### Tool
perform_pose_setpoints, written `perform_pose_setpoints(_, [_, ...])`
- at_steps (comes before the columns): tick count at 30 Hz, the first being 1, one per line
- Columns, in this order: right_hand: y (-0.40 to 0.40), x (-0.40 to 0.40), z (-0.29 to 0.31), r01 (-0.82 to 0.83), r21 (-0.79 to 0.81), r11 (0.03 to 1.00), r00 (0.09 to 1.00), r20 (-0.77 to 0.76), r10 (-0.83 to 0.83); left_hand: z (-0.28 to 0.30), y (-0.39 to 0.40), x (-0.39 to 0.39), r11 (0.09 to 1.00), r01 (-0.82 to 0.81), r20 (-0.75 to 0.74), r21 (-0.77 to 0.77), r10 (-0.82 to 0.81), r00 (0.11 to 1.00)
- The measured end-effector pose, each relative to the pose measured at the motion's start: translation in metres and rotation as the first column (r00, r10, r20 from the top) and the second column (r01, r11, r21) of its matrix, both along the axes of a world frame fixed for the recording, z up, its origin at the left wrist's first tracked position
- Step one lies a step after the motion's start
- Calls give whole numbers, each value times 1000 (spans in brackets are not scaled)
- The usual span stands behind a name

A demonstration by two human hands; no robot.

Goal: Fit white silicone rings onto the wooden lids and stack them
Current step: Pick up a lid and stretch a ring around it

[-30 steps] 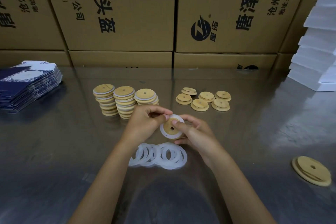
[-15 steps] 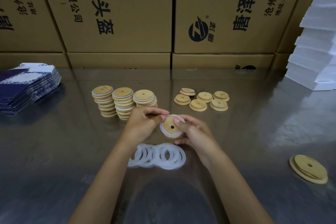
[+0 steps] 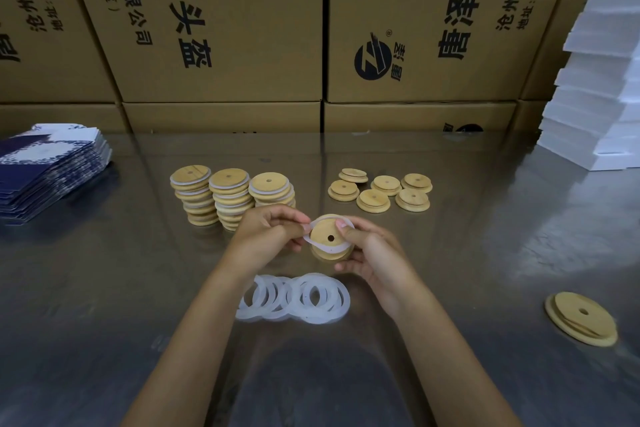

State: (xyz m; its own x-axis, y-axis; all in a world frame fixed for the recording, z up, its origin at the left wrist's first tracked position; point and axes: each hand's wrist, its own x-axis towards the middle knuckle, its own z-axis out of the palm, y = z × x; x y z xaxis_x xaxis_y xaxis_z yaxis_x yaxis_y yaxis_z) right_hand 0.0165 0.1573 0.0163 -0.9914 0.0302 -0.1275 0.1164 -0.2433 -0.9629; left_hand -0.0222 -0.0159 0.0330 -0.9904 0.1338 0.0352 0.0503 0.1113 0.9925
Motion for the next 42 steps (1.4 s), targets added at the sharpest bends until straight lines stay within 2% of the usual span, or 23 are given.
perform_pose_setpoints(3, [0,-1,-1,4,5,1000,1000,-10,-4,-1,0,1,1000,-2,-11,14,2,1000])
perform_pose_setpoints(8, [-1,-1,0,38,125,991,997,-65,-30,-1,2,1,1000,-16,-85,-5,16,996])
perform_pose_setpoints(16, [-2,-3,-2,2,202,979,996,-90,17,-1,6,2,994,-26,-220,-106,3,975])
perform_pose_setpoints(21, [-4,-3,-5,11,257,966,996,-86,12,-2,6,2,979,5,-273,-203,-62,960])
perform_pose_setpoints(27, [-4,-3,-4,42,181,983,997,-68,-30,-4,2,-1,977,11,-251,-212,-66,966])
perform_pose_setpoints(30, [-1,-3,-2,59,115,992,997,-56,-53,-4,2,-1,980,34,-187,-197,-71,980])
perform_pose_setpoints(36, [2,-1,0,19,83,996,999,-34,-16,-4,1,-2,992,26,-96,-127,-39,995])
perform_pose_setpoints(42, [0,-1,-1,28,73,997,999,-27,-26,-4,3,2,993,4,-183,-121,-27,983])
